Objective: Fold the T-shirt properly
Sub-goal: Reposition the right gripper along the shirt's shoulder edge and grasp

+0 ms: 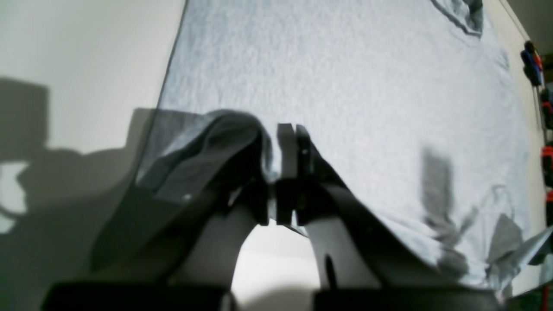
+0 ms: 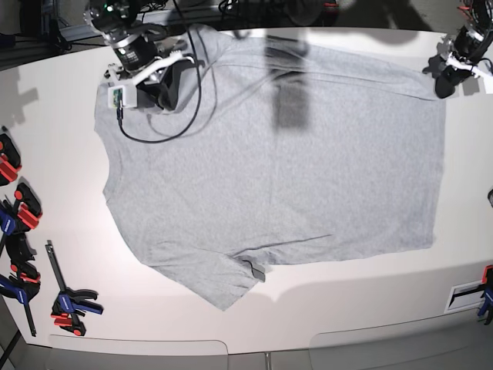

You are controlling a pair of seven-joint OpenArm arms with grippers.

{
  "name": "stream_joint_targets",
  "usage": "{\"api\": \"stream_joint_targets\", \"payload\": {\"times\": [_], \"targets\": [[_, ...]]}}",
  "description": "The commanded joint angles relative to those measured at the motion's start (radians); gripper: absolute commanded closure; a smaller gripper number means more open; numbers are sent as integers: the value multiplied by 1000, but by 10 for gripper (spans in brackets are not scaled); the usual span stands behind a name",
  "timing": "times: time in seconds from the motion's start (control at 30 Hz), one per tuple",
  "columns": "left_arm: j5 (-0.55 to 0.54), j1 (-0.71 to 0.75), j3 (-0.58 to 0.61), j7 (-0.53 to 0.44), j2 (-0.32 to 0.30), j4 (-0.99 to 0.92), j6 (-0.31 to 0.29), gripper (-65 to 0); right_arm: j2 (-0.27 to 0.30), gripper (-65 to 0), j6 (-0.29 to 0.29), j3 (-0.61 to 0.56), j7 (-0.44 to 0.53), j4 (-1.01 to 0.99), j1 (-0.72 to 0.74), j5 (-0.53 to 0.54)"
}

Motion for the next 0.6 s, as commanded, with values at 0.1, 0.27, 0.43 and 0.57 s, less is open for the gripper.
{"api": "stream_joint_targets", "payload": {"times": [0.1, 0.27, 0.43, 0.57], "targets": [[15, -9, -9, -73, -26, 15, 23, 0, 3, 0, -37, 1, 49, 1, 35, -41], [15, -20, -9, -76, -26, 15, 41, 0, 3, 0, -56, 1, 63, -60, 100, -65], [80, -35, -9, -106, -26, 15, 42, 0, 3, 0, -59, 1, 66, -129, 171, -65], [80, -35, -9, -123, -36, 15, 42, 0, 3, 0, -73, 1, 74, -138, 200, -65]]}}
